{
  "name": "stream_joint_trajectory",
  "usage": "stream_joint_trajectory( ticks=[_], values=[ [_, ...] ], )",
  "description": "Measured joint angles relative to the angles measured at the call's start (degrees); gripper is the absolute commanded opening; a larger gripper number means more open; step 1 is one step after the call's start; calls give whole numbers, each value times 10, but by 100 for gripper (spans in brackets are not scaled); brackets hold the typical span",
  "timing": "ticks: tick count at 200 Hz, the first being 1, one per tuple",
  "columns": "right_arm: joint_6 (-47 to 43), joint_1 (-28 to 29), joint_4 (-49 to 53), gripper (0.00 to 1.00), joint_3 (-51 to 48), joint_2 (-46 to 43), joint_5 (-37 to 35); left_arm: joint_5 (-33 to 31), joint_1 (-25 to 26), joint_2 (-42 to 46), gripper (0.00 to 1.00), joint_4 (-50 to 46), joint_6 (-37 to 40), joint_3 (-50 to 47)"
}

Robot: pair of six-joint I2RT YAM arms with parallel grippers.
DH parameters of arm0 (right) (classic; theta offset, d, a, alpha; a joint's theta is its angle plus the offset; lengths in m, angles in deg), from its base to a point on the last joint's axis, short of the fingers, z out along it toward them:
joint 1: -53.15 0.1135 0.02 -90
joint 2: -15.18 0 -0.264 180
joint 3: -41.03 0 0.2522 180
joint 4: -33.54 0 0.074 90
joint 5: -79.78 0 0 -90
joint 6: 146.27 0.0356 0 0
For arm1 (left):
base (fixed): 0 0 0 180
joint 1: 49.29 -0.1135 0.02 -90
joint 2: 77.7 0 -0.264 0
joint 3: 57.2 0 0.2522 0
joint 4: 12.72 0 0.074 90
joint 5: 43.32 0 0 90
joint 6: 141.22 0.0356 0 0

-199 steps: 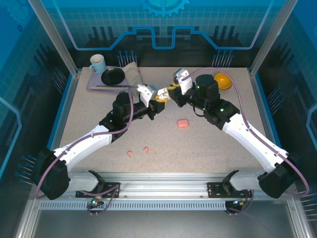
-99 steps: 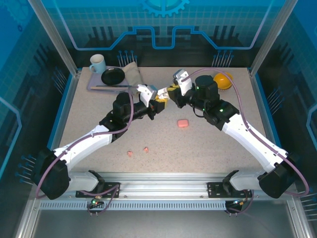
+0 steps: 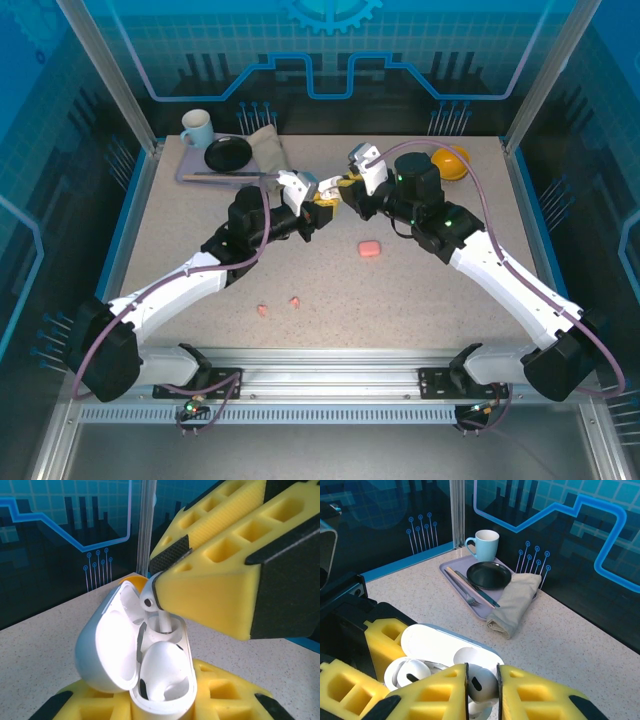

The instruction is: Insert wireless bluetooth earbuds into charging case

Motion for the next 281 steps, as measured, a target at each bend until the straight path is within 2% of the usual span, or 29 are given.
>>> stream_joint_trajectory(
  ticks=[37,106,144,173,205,237,281],
  values=[
    [-2,3,1,25,0,0,0,0,0,0,0,0,0,0],
    [-5,16,5,41,0,0,-1,0,0,0,0,2,0,0],
    [-4,16,6,54,1,-5,-20,0,0,0,0,3,0,0],
    [9,7,6,63,1,-29,-24,0,0,0,0,5,0,0],
    [37,-20,7,65,9,-52,-21,2,0,0,0,5,0,0],
    [94,-60,62,65,100,-14,-11,12,0,0,0,9,4,-1],
    [167,-75,218,64,349,155,31,30,0,-6,0,27,32,-23]
  ],
)
